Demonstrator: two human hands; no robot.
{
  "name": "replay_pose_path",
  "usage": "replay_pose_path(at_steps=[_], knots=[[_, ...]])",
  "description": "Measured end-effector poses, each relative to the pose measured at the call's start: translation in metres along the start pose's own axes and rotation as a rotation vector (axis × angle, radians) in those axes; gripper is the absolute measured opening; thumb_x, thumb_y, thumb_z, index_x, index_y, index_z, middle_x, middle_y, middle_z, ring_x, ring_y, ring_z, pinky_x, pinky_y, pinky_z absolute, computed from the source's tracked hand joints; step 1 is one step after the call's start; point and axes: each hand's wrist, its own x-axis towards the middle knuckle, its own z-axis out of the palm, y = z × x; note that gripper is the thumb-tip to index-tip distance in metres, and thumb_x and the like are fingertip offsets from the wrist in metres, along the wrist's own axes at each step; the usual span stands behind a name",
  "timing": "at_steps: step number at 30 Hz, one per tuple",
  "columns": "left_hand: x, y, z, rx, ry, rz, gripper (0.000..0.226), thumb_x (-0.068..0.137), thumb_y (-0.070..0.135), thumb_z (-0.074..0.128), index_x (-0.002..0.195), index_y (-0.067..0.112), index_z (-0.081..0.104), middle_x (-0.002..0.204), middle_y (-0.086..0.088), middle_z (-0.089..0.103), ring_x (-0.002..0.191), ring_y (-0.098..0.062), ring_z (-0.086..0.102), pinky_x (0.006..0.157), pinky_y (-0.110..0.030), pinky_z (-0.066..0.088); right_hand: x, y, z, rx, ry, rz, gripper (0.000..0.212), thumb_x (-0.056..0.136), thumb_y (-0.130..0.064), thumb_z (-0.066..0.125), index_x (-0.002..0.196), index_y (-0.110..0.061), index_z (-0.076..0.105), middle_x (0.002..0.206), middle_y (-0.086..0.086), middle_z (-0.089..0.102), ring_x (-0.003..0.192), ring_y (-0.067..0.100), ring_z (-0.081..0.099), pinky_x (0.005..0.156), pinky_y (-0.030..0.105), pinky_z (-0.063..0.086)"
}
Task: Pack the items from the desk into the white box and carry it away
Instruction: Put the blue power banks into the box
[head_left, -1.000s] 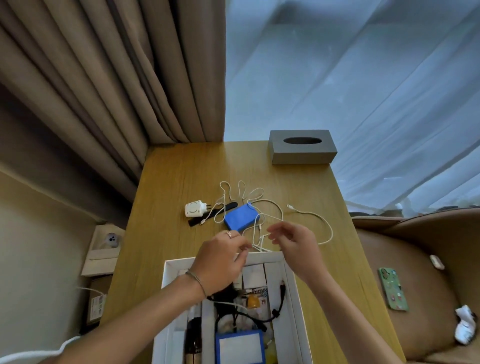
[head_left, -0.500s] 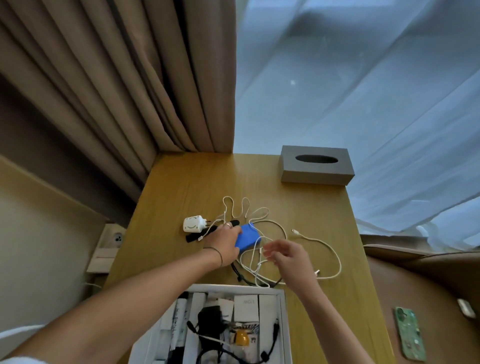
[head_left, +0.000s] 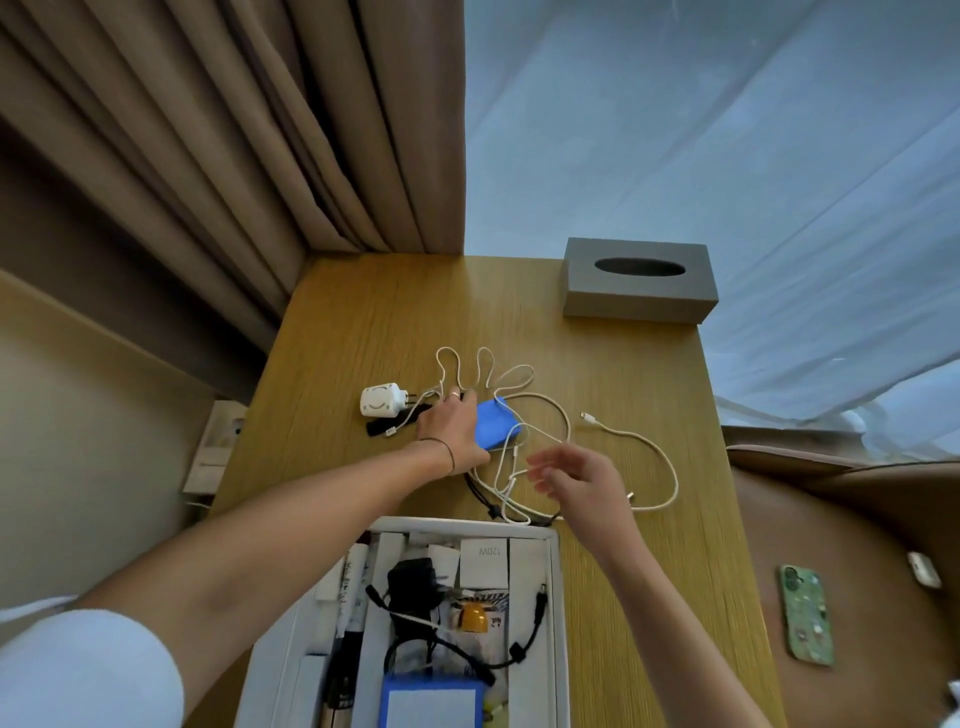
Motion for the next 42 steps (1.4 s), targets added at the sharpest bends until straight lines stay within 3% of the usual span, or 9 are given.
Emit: replay_pose_path(at_steps=[9, 13, 17, 23, 26, 31, 37, 40, 42], knots=[[-0.058, -0.010, -0.046, -0.454, 0.382, 0.114, 0.064, 0.063, 0.030, 0.080, 0.119, 0.028, 0.050, 0.114, 0.006, 0.038, 0.080, -0.017, 0.058, 0.057, -0.026, 0.048, -0.006, -0.028, 0.011, 0.010, -0.039, 0.003, 0.027, 0.094, -0.002, 0.054, 0.092, -0.016, 0.077, 0.084, 0.004, 0.078, 0.071, 0.013, 0.068, 0.065, 0.025, 0.053], [-0.092, -0.011, -0.072, -0.546, 0.588, 0.187, 0.069, 0.064, 0.030, 0.088, 0.123, 0.029, 0.053, 0.118, 0.008, 0.039, 0.082, -0.006, 0.054, 0.055, -0.007, 0.041, -0.012, -0.060, 0.029, 0.078, -0.045, 0.008, 0.023, 0.097, -0.034, 0.064, 0.095, -0.015, 0.077, 0.084, 0.010, 0.078, 0.067, 0.017, 0.068, 0.061, 0.030, 0.054], [-0.122, -0.009, -0.092, -0.544, 0.681, 0.287, 0.069, 0.069, 0.027, 0.088, 0.128, 0.026, 0.051, 0.122, 0.005, 0.039, 0.084, -0.004, 0.051, 0.056, -0.014, 0.050, -0.019, -0.090, 0.043, 0.240, -0.091, 0.151, 0.041, 0.096, -0.051, 0.061, 0.108, -0.014, 0.073, 0.095, 0.012, 0.078, 0.076, 0.024, 0.074, 0.061, 0.028, 0.057], [-0.150, -0.009, -0.103, -0.555, 0.743, 0.489, 0.075, 0.072, -0.008, 0.070, 0.140, 0.017, 0.049, 0.132, 0.001, 0.041, 0.101, -0.014, 0.054, 0.074, -0.009, 0.044, -0.034, -0.104, 0.055, 0.568, -0.305, 0.239, 0.066, 0.090, -0.064, 0.055, 0.125, -0.010, 0.068, 0.113, 0.015, 0.075, 0.100, 0.029, 0.071, 0.091, 0.040, 0.056], [-0.164, -0.008, -0.105, -0.464, 0.728, 0.552, 0.080, 0.074, -0.010, 0.062, 0.149, 0.013, 0.041, 0.137, 0.001, 0.041, 0.111, -0.026, 0.052, 0.085, -0.030, 0.052, -0.041, -0.109, 0.060, 0.678, -0.319, 0.313, 0.083, 0.075, -0.071, 0.062, 0.124, -0.004, 0.068, 0.110, 0.015, 0.072, 0.100, 0.030, 0.068, 0.096, 0.045, 0.052], [-0.180, -0.019, -0.101, -0.540, 0.726, 0.606, 0.076, 0.080, 0.004, 0.048, 0.152, 0.022, 0.034, 0.135, -0.002, 0.040, 0.114, -0.016, 0.052, 0.091, -0.030, 0.053, -0.053, -0.117, 0.059, 0.708, -0.297, 0.286, 0.065, 0.079, -0.058, 0.072, 0.122, -0.010, 0.066, 0.104, 0.014, 0.074, 0.092, 0.026, 0.072, 0.085, 0.041, 0.056], [-0.196, -0.055, -0.089, -0.745, 0.788, 0.254, 0.051, 0.070, 0.040, 0.088, 0.107, 0.033, 0.055, 0.095, 0.012, 0.042, 0.077, -0.002, 0.045, 0.064, -0.013, 0.039, -0.072, -0.113, 0.058, 0.694, -0.229, 0.180, 0.065, 0.089, -0.035, 0.059, 0.144, -0.004, 0.046, 0.107, 0.020, 0.074, 0.093, 0.028, 0.069, 0.080, 0.037, 0.046], [-0.211, -0.075, -0.072, -0.894, 0.629, 0.143, 0.048, 0.073, 0.039, 0.086, 0.072, 0.023, 0.041, 0.062, 0.013, 0.036, 0.054, -0.007, 0.030, 0.050, -0.017, 0.029, -0.081, -0.104, 0.056, 0.772, -0.293, 0.107, 0.069, 0.080, -0.027, 0.060, 0.143, -0.001, 0.048, 0.113, 0.024, 0.070, 0.098, 0.029, 0.061, 0.077, 0.036, 0.044], [-0.221, -0.085, -0.065, -1.056, 0.373, 0.065, 0.041, 0.082, 0.027, 0.080, 0.063, 0.019, 0.045, 0.057, 0.005, 0.043, 0.050, -0.006, 0.036, 0.054, -0.024, 0.037, -0.087, -0.096, 0.054, 0.813, -0.347, 0.051, 0.068, 0.077, -0.024, 0.061, 0.141, -0.004, 0.051, 0.118, 0.021, 0.068, 0.101, 0.027, 0.061, 0.078, 0.036, 0.048]])
